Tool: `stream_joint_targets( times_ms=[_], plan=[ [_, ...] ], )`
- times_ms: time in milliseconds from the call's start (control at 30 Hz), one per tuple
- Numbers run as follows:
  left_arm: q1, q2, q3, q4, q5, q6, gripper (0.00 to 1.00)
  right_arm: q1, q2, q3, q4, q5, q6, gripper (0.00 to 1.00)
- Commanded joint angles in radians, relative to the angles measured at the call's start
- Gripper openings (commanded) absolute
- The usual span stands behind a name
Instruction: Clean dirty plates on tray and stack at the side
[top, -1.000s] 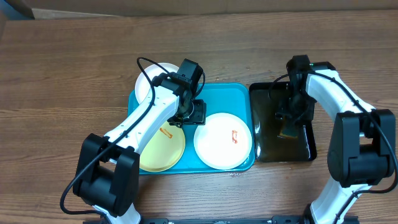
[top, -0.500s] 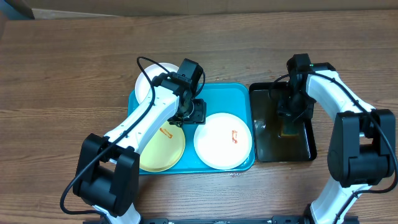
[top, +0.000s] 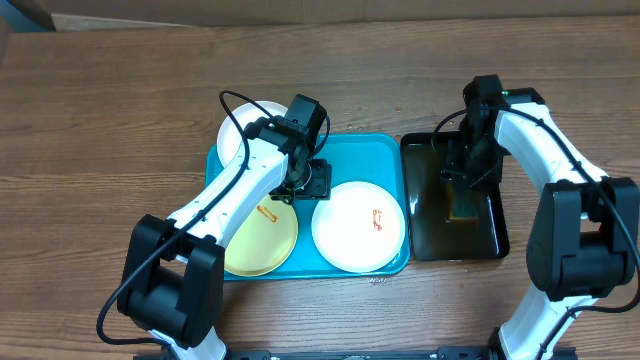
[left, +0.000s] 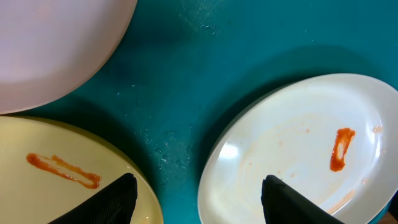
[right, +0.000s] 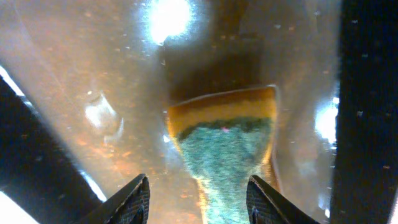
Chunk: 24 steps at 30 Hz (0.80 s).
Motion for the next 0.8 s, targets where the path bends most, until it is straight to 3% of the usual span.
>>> stream_joint_targets(
  times_ms=[0, 467, 633, 767],
  plan=[
    [-0.004, 0.012, -0.015, -0.001, -0.020, -0.011, 0.65, -0.002, 0.002, -0.008, -0.002, 0.057, 0.002, 0.52],
    [-0.005, 0.013, -0.063, 0.040, -0.020, -0.033, 0.66, -0.001, 0.002, -0.114, 0.113, 0.056, 0.002, 0.57],
    [-0.005, 0.013, -0.063, 0.040, -0.020, -0.037, 0.64, 0.002, 0.002, -0.119, 0.108, 0.046, 0.002, 0.43],
    [-0.009, 0.013, -0.070, 0.041, -0.020, -0.037, 0.64, 0.011, 0.002, -0.119, 0.109, 0.034, 0.002, 0.38]
  ],
)
